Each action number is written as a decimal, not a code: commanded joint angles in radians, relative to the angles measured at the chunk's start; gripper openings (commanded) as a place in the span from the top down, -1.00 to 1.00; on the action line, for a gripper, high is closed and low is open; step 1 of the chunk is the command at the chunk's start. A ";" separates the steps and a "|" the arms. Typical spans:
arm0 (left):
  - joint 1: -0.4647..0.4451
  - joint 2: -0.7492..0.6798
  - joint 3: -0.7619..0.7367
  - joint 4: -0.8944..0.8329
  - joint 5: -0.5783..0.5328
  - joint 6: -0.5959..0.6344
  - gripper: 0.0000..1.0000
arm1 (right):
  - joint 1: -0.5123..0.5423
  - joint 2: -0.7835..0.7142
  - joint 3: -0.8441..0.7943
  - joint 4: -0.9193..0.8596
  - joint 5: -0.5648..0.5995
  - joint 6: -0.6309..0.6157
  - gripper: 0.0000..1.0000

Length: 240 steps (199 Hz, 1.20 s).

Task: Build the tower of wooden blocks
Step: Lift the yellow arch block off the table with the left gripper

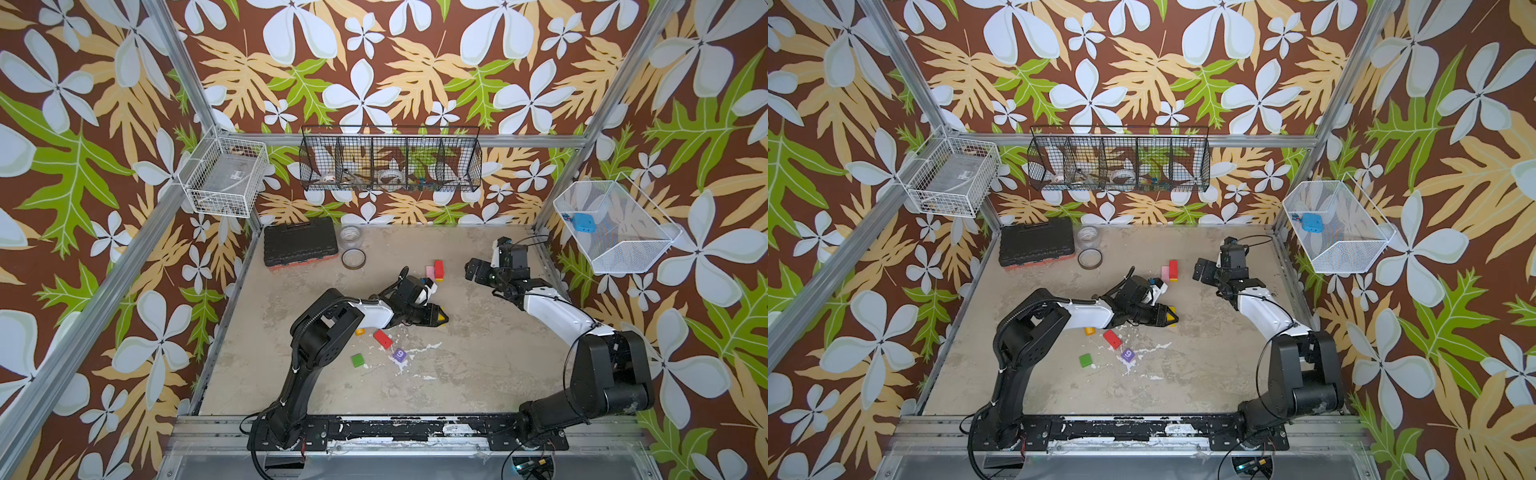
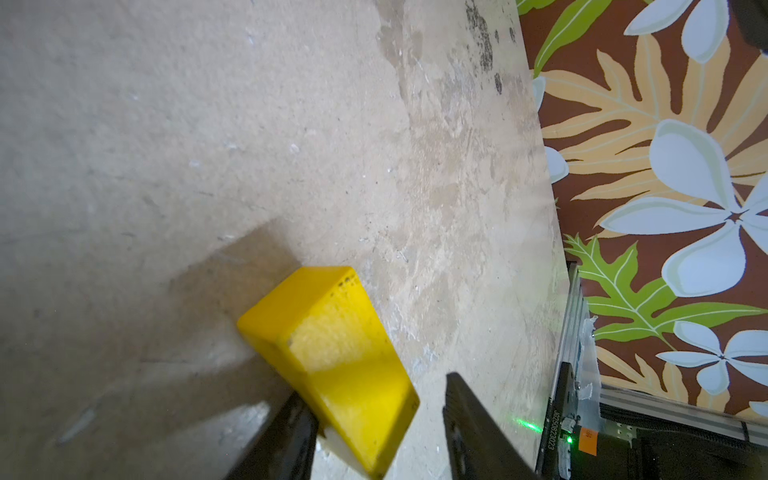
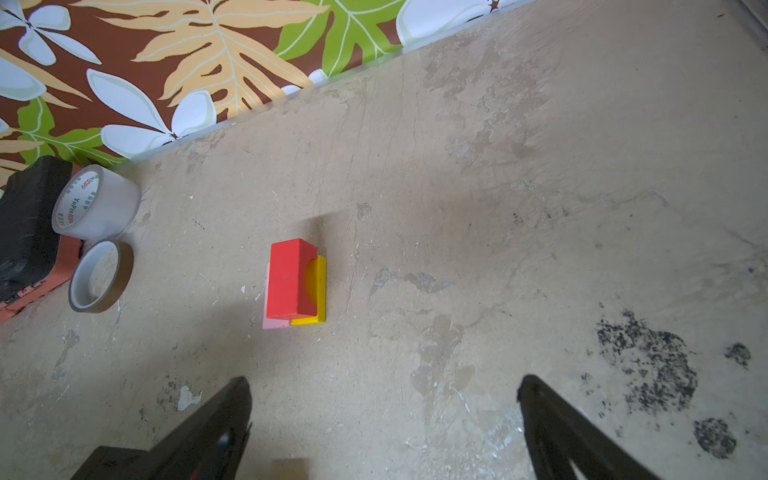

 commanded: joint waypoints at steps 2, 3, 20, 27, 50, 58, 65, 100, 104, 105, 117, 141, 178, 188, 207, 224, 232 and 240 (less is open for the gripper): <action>0.005 0.005 0.003 0.029 0.014 -0.029 0.08 | 0.001 0.010 0.013 0.005 -0.010 0.002 -1.00; 0.005 0.005 0.003 0.030 0.014 -0.030 0.09 | 0.001 0.011 0.014 0.004 -0.010 0.002 -1.00; 0.011 0.010 0.002 0.040 0.017 -0.051 0.16 | 0.000 0.015 0.018 0.004 -0.014 0.003 -0.99; 0.014 0.010 -0.001 0.043 0.013 -0.056 0.18 | 0.000 0.016 0.015 0.006 -0.018 0.003 -1.00; 0.023 0.010 -0.007 0.066 0.010 -0.089 0.26 | 0.000 0.021 0.018 0.004 -0.017 0.003 -0.99; 0.026 0.011 -0.012 0.082 0.019 -0.105 0.30 | 0.001 0.024 0.020 0.003 -0.018 0.003 -1.00; 0.029 0.011 -0.014 0.096 0.026 -0.116 0.34 | 0.001 0.024 0.021 0.005 -0.024 0.003 -1.00; 0.031 0.006 -0.014 0.103 0.022 -0.128 0.30 | 0.000 0.035 0.026 0.005 -0.035 0.004 -1.00; 0.031 0.008 -0.012 0.105 0.025 -0.133 0.29 | 0.001 0.035 0.027 0.005 -0.036 0.004 -1.00; 0.032 0.009 -0.012 0.106 0.025 -0.133 0.28 | 0.000 0.036 0.028 0.005 -0.036 0.004 -1.00; 0.032 0.016 -0.009 0.117 0.037 -0.146 0.22 | 0.000 0.038 0.028 0.007 -0.041 0.006 -1.00; 0.032 0.030 0.001 0.129 0.050 -0.165 0.20 | 0.001 0.040 0.032 0.005 -0.049 0.006 -0.99; 0.031 0.042 0.010 0.137 0.057 -0.170 0.20 | 0.001 0.040 0.035 0.004 -0.055 0.005 -1.00; 0.031 0.043 0.010 0.140 0.061 -0.172 0.20 | 0.000 0.038 0.036 0.004 -0.059 0.007 -1.00; 0.032 0.043 0.011 0.145 0.062 -0.174 0.27 | 0.000 0.037 0.037 0.005 -0.064 0.009 -1.00; 0.031 0.044 0.015 0.147 0.066 -0.177 0.35 | 0.001 0.037 0.036 0.004 -0.068 0.009 -1.00; 0.031 0.046 0.016 0.150 0.069 -0.179 0.40 | 0.000 0.037 0.037 0.004 -0.068 0.009 -1.00; 0.031 0.047 0.014 0.156 0.073 -0.182 0.46 | 0.001 0.035 0.037 0.004 -0.070 0.009 -1.00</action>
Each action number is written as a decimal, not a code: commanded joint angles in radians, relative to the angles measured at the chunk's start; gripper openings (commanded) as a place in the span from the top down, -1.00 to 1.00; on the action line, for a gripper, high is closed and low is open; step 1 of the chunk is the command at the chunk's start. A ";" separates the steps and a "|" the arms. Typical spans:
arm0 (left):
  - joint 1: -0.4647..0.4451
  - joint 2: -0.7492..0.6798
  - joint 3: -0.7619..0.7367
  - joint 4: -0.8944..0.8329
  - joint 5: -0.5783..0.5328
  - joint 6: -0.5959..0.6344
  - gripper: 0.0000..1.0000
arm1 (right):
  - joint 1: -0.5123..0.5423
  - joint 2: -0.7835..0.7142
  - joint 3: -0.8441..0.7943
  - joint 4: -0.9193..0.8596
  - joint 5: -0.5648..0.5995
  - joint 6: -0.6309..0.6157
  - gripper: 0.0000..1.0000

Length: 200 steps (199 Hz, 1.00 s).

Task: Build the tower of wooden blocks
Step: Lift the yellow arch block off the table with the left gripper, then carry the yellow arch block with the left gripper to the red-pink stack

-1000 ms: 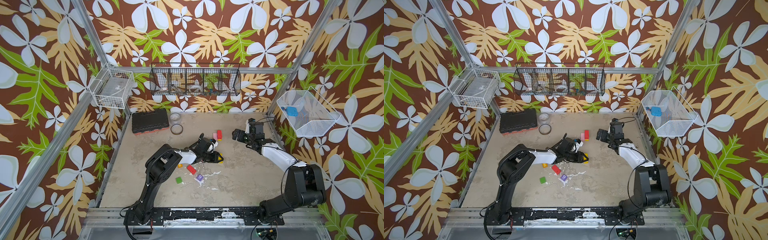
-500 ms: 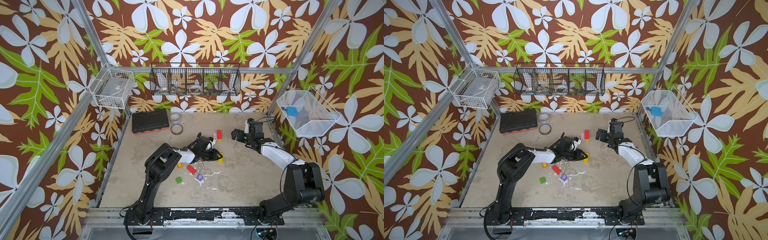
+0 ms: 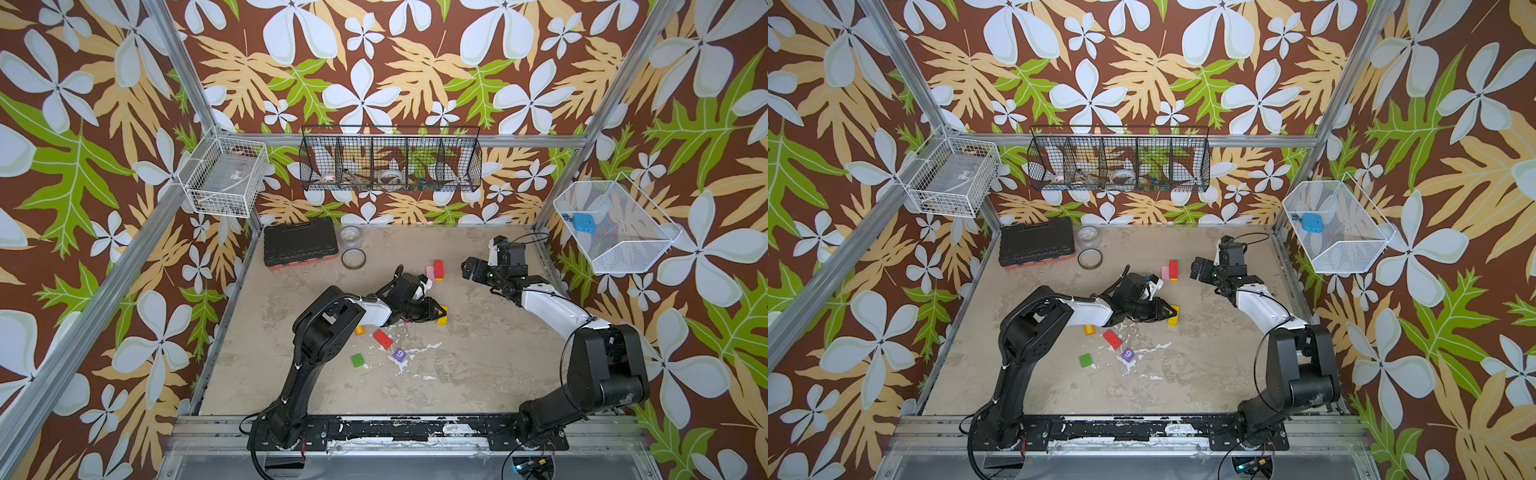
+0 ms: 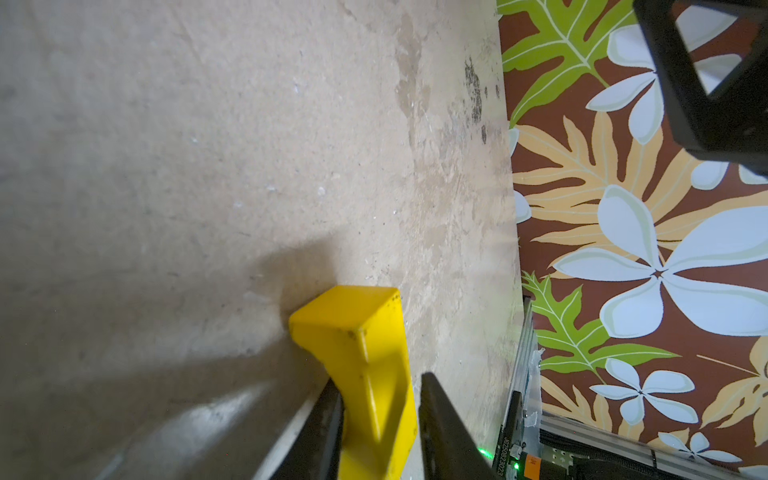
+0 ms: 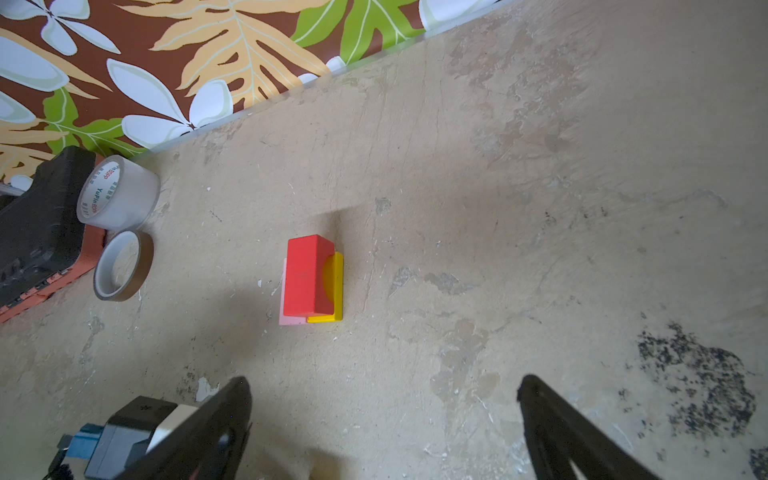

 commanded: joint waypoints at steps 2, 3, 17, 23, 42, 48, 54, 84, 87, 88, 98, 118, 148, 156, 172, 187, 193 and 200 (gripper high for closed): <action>0.000 0.008 0.007 0.042 0.025 -0.009 0.47 | 0.001 -0.003 0.007 0.005 -0.005 0.005 -1.00; 0.000 0.008 0.007 0.043 0.025 -0.008 0.48 | 0.001 -0.002 0.007 0.005 -0.005 0.005 -1.00; 0.000 0.009 0.007 0.048 0.030 -0.013 0.55 | 0.000 -0.003 0.007 0.004 -0.005 0.005 -1.00; 0.000 0.010 0.007 0.048 0.028 -0.013 0.56 | 0.000 -0.002 0.007 0.004 -0.007 0.005 -1.00; 0.001 0.012 0.010 0.049 0.032 -0.014 0.59 | 0.001 0.000 0.007 0.004 -0.007 0.005 -1.00; 0.000 0.014 0.010 0.050 0.034 -0.015 0.61 | 0.001 0.001 0.007 0.004 -0.006 0.005 -0.99; 0.000 0.017 0.010 0.053 0.037 -0.017 0.63 | 0.000 0.001 0.007 0.002 -0.008 0.005 -0.99; 0.009 0.019 -0.002 0.100 0.069 -0.045 0.67 | 0.001 0.001 0.007 0.003 -0.009 0.004 -1.00; 0.011 0.017 -0.003 0.103 0.071 -0.047 0.68 | 0.001 0.001 0.007 0.003 -0.009 0.005 -1.00; 0.012 0.016 -0.004 0.104 0.072 -0.047 0.68 | 0.001 0.001 0.007 0.003 -0.009 0.005 -1.00; 0.018 0.011 -0.005 0.108 0.079 -0.050 0.71 | 0.000 0.002 0.007 0.002 -0.009 0.005 -0.99; 0.039 -0.016 -0.023 0.130 0.090 -0.059 0.78 | 0.001 0.002 0.007 0.004 -0.009 0.005 -0.99; 0.075 -0.079 -0.080 0.191 0.103 -0.092 0.84 | 0.000 0.004 0.007 0.005 -0.007 0.005 -1.00; 0.089 -0.097 -0.097 0.205 0.107 -0.102 0.87 | 0.000 0.005 0.007 0.005 -0.004 0.005 -0.99; 0.117 -0.131 -0.129 0.240 0.119 -0.123 0.88 | 0.001 0.010 0.009 0.004 -0.005 0.004 -1.00; 0.149 -0.164 -0.151 0.254 0.125 -0.135 0.93 | 0.000 0.010 0.009 0.005 -0.004 0.005 -1.00; 0.162 -0.176 -0.159 0.260 0.127 -0.140 0.93 | 0.001 0.012 0.009 0.006 -0.004 0.005 -0.99; 0.180 -0.185 -0.164 0.266 0.128 -0.145 0.93 | 0.001 0.014 0.009 0.006 -0.003 0.005 -1.00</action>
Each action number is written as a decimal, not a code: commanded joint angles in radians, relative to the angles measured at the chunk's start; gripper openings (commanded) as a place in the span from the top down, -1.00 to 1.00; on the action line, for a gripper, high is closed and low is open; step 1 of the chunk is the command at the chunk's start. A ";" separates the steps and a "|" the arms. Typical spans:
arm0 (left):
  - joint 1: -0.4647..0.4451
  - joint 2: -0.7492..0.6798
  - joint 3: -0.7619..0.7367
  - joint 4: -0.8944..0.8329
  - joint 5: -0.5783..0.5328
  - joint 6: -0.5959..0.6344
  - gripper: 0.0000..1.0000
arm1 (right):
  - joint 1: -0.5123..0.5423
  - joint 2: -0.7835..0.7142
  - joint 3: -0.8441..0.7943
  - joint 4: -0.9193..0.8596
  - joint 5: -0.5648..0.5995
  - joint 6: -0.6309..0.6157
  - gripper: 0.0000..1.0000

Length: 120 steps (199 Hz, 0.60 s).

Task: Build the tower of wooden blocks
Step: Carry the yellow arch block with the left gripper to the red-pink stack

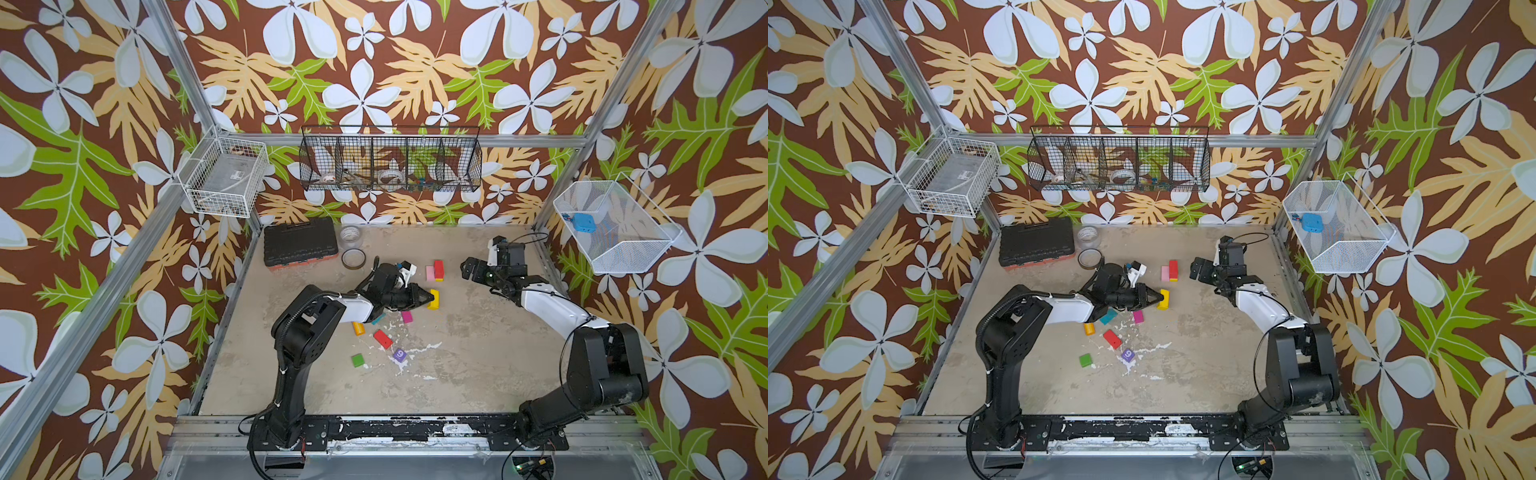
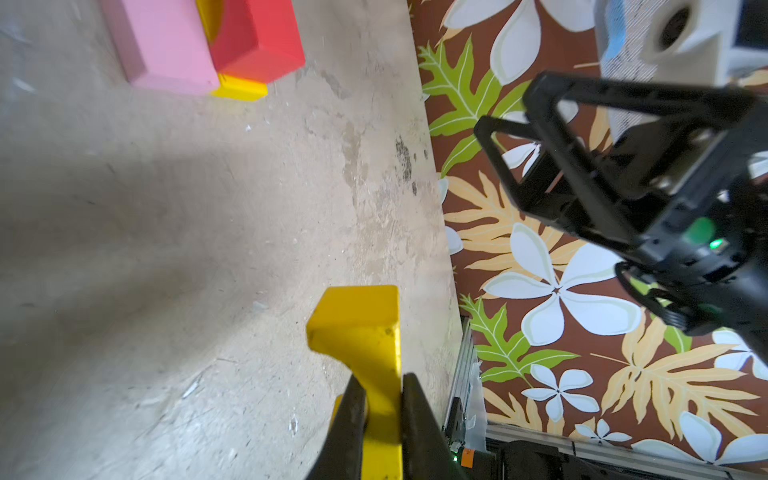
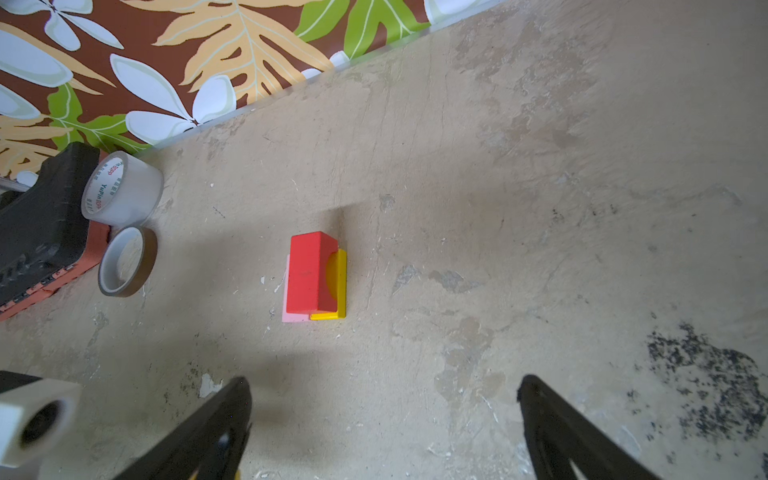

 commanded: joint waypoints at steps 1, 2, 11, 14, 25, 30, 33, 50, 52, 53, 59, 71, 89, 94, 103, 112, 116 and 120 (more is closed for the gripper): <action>0.043 -0.035 -0.016 0.078 0.026 -0.035 0.94 | 0.001 0.006 0.007 0.006 0.006 0.004 -1.00; 0.045 -0.037 -0.018 0.078 0.027 -0.037 0.94 | 0.000 0.007 0.007 0.006 0.006 0.004 -1.00; 0.064 -0.044 -0.017 0.079 0.032 -0.040 0.94 | 0.001 0.007 0.009 0.006 0.005 0.004 -1.00; 0.070 -0.044 -0.016 0.079 0.035 -0.041 0.94 | 0.001 0.007 0.009 0.005 0.006 0.003 -1.00; 0.089 -0.046 -0.007 0.078 0.041 -0.044 0.94 | 0.000 0.009 0.011 0.006 0.004 0.003 -1.00; 0.097 -0.044 -0.001 0.074 0.043 -0.044 0.94 | 0.000 0.010 0.011 0.006 0.006 0.003 -1.00; 0.101 -0.044 0.004 0.073 0.045 -0.042 0.95 | 0.000 0.010 0.011 0.006 0.005 0.003 -1.00; 0.125 -0.031 0.032 0.053 0.060 -0.034 0.99 | 0.000 0.014 0.012 0.005 0.006 0.003 -0.99; 0.128 -0.030 0.035 0.053 0.063 -0.034 0.99 | 0.000 0.014 0.012 0.005 0.006 0.003 -1.00; 0.129 -0.030 0.035 0.053 0.064 -0.035 0.99 | 0.001 0.013 0.013 0.006 0.005 0.003 -1.00; 0.139 -0.025 0.042 0.053 0.072 -0.035 0.99 | 0.001 0.015 0.014 0.006 0.006 0.003 -1.00; 0.156 -0.014 0.065 0.044 0.086 -0.030 0.99 | 0.000 0.016 0.014 0.006 0.006 0.001 -1.00; 0.179 0.006 0.114 -0.001 0.098 -0.006 1.00 | 0.000 0.015 0.011 0.008 0.014 0.001 -0.99; 0.183 0.012 0.125 -0.007 0.102 -0.004 1.00 | 0.000 0.014 0.008 0.011 0.013 0.001 -1.00; 0.192 0.024 0.145 -0.011 0.106 -0.001 1.00 | 0.001 0.011 0.006 0.016 0.012 -0.002 -0.99; 0.200 0.038 0.170 -0.023 0.109 0.002 1.00 | 0.000 0.009 0.005 0.016 0.012 -0.002 -1.00; 0.203 0.046 0.183 -0.030 0.112 0.002 1.00 | 0.001 0.008 0.003 0.018 0.012 -0.002 -0.99; 0.204 0.055 0.196 -0.037 0.115 0.007 1.00 | 0.001 0.007 0.003 0.018 0.012 -0.002 -0.99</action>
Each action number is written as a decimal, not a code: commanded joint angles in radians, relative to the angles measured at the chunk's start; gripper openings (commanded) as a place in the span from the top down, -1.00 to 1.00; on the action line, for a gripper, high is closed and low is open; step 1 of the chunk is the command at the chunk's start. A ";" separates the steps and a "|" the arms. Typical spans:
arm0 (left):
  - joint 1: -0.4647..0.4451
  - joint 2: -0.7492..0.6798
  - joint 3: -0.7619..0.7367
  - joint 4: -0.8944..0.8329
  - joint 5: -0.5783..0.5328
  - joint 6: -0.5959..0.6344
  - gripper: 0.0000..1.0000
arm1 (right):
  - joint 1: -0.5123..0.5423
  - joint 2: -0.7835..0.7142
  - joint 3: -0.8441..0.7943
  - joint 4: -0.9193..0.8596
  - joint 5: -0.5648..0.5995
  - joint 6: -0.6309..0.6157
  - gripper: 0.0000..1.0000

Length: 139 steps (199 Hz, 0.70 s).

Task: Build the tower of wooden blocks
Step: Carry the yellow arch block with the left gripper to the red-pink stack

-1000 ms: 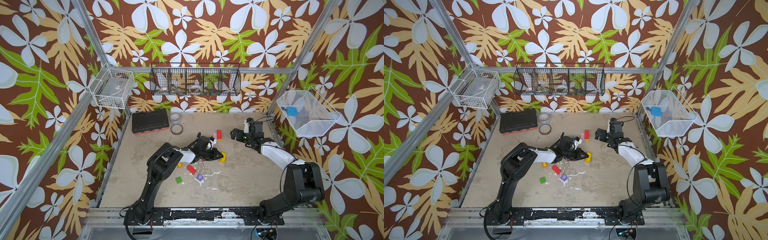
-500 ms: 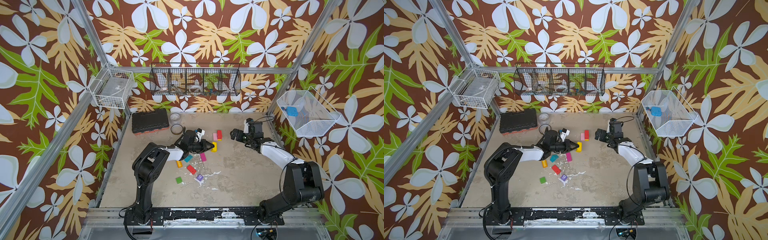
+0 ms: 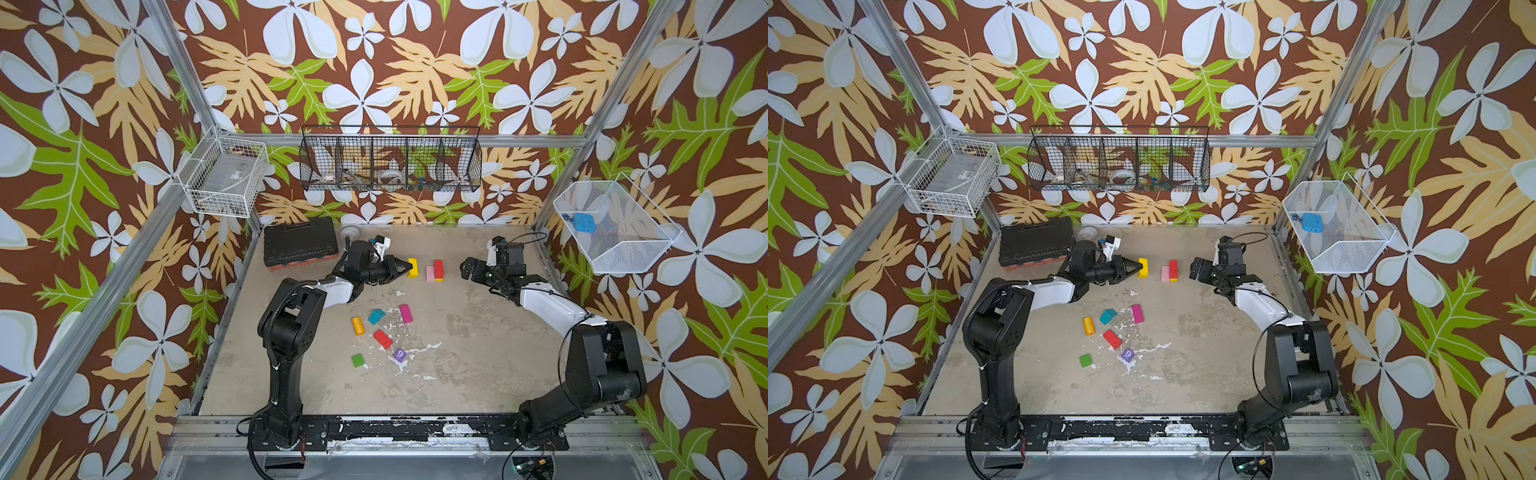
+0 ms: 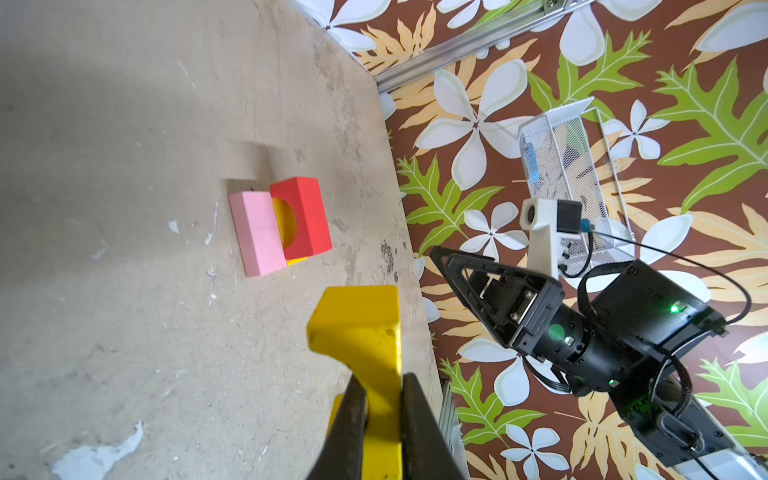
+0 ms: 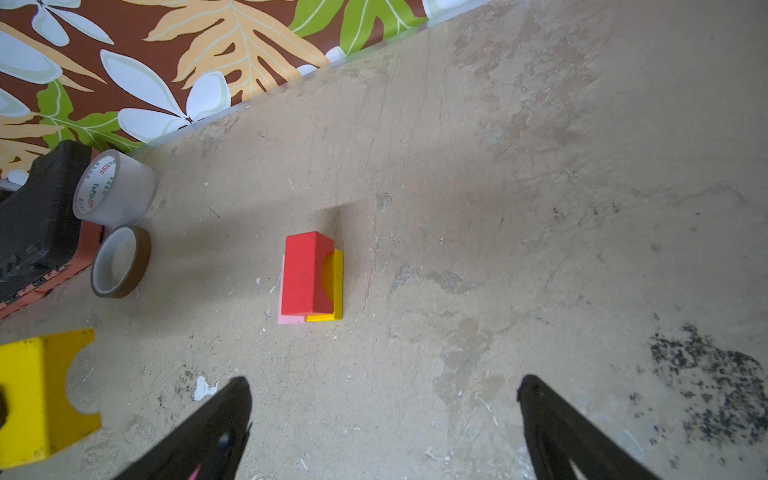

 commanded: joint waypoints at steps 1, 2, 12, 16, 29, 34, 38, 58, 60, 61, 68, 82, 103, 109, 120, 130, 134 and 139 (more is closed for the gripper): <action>0.013 0.032 0.056 -0.032 0.038 0.023 1.00 | 0.000 -0.008 -0.002 0.018 0.008 -0.002 -0.99; 0.014 0.035 0.059 -0.035 0.039 0.023 1.00 | 0.000 -0.008 -0.003 0.018 0.008 -0.002 -0.99; 0.016 0.059 0.100 -0.062 0.043 0.030 1.00 | 0.000 -0.008 -0.004 0.020 0.005 -0.003 -1.00; 0.017 0.069 0.115 -0.072 0.043 0.032 1.00 | 0.000 -0.007 -0.004 0.022 0.004 -0.003 -1.00; 0.017 0.103 0.166 -0.098 0.046 0.039 1.00 | 0.000 -0.004 -0.004 0.024 0.002 -0.002 -1.00; 0.018 0.117 0.184 -0.108 0.046 0.040 1.00 | 0.000 -0.001 -0.003 0.023 0.001 -0.002 -1.00; 0.018 0.127 0.200 -0.115 0.046 0.041 1.00 | 0.000 -0.001 -0.001 0.022 0.000 -0.002 -1.00; 0.018 0.177 0.273 -0.145 0.046 0.037 1.00 | 0.001 0.007 0.002 0.021 -0.004 -0.002 -0.99; 0.017 0.181 0.280 -0.147 0.046 0.037 1.00 | 0.001 0.008 0.002 0.020 -0.005 -0.002 -1.00; 0.017 0.183 0.284 -0.147 0.046 0.036 1.00 | 0.000 0.009 0.003 0.020 -0.004 -0.002 -1.00; 0.017 0.200 0.308 -0.155 0.046 0.036 1.00 | 0.000 0.012 0.006 0.019 -0.005 -0.003 -1.00; 0.017 0.235 0.355 -0.166 0.046 0.029 1.00 | 0.000 0.019 0.009 0.017 -0.004 -0.003 -1.00; 0.017 0.285 0.420 -0.182 0.046 0.018 1.00 | 0.000 0.031 0.018 0.016 -0.008 -0.003 -1.00; 0.016 0.300 0.439 -0.185 0.045 0.013 1.00 | 0.001 0.033 0.019 0.016 -0.009 -0.003 -1.00; 0.013 0.327 0.469 -0.185 0.044 0.004 1.00 | -0.001 0.039 0.022 0.017 -0.011 -0.003 -1.00; 0.008 0.354 0.498 -0.184 0.046 -0.006 1.00 | -0.002 0.044 0.025 0.016 -0.012 -0.003 -0.99; 0.006 0.364 0.509 -0.184 0.049 -0.009 1.00 | 0.000 0.045 0.026 0.014 -0.011 -0.003 -1.00; 0.002 0.377 0.524 -0.185 0.049 -0.013 1.00 | -0.001 0.047 0.028 0.013 -0.011 -0.003 -1.00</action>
